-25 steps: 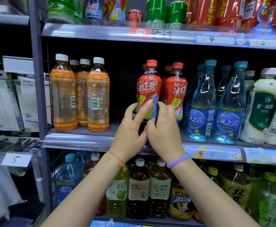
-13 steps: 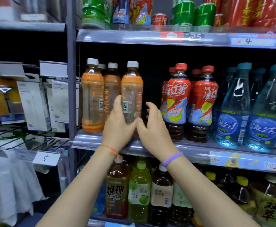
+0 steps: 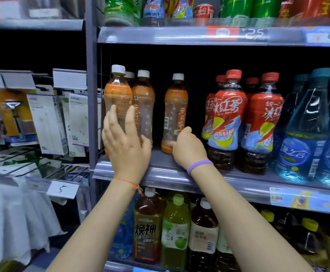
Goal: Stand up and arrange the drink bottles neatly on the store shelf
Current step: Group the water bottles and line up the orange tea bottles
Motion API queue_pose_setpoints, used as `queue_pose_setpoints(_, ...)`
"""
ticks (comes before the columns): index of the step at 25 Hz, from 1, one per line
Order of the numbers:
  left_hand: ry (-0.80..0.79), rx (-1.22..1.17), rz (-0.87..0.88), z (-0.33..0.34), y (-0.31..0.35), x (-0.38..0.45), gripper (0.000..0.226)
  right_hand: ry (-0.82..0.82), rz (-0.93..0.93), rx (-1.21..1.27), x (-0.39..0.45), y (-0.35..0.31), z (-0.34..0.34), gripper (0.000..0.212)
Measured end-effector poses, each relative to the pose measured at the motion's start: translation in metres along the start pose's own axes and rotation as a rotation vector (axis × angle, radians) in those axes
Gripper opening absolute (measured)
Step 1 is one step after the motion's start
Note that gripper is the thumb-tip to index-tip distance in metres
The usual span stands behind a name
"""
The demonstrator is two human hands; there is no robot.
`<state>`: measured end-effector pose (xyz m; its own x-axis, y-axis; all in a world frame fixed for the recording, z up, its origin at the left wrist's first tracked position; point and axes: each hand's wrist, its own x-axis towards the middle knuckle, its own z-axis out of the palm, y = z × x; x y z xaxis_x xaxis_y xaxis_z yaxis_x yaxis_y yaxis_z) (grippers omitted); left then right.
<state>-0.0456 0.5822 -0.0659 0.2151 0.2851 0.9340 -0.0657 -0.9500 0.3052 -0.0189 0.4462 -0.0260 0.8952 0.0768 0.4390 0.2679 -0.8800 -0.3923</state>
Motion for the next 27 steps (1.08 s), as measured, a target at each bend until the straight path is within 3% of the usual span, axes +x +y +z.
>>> queue_pose_setpoints(4, 0.015, 0.129, -0.043, -0.001, -0.017, 0.009, 0.078, 0.039, -0.086, -0.036, -0.004, 0.003, 0.001, 0.019)
queue_pose_setpoints(7, 0.047, 0.199, 0.028, -0.003, -0.031, 0.013, 0.084, 0.134, -0.201, 0.043, -0.008, -0.002, 0.001, 0.018)
queue_pose_setpoints(10, 0.02, 0.117, 0.036, -0.006, -0.046, 0.018, 0.091, 0.155, -0.271, 0.167, -0.011, -0.022, 0.005, 0.023)
queue_pose_setpoints(13, -0.005, 0.02, 0.051, -0.008, -0.057, 0.019, 0.093, 0.083, -0.191, 0.287, 0.0, -0.048, 0.013, 0.041)
queue_pose_setpoints(17, 0.009, -0.061, 0.068, -0.008, -0.063, 0.015, 0.078, 0.056, -0.027, 0.212, 0.013, -0.069, 0.031, 0.059)
queue_pose_setpoints(22, -0.001, -0.102, 0.052, -0.009, -0.064, 0.013, 0.074, 0.098, 0.059, 0.308, 0.017, -0.077, 0.035, 0.055)
queue_pose_setpoints(27, -0.025, -0.077, 0.018, -0.009, -0.065, 0.012, 0.083, 0.189, 0.111, 0.215, -0.007, -0.057, 0.021, 0.061)
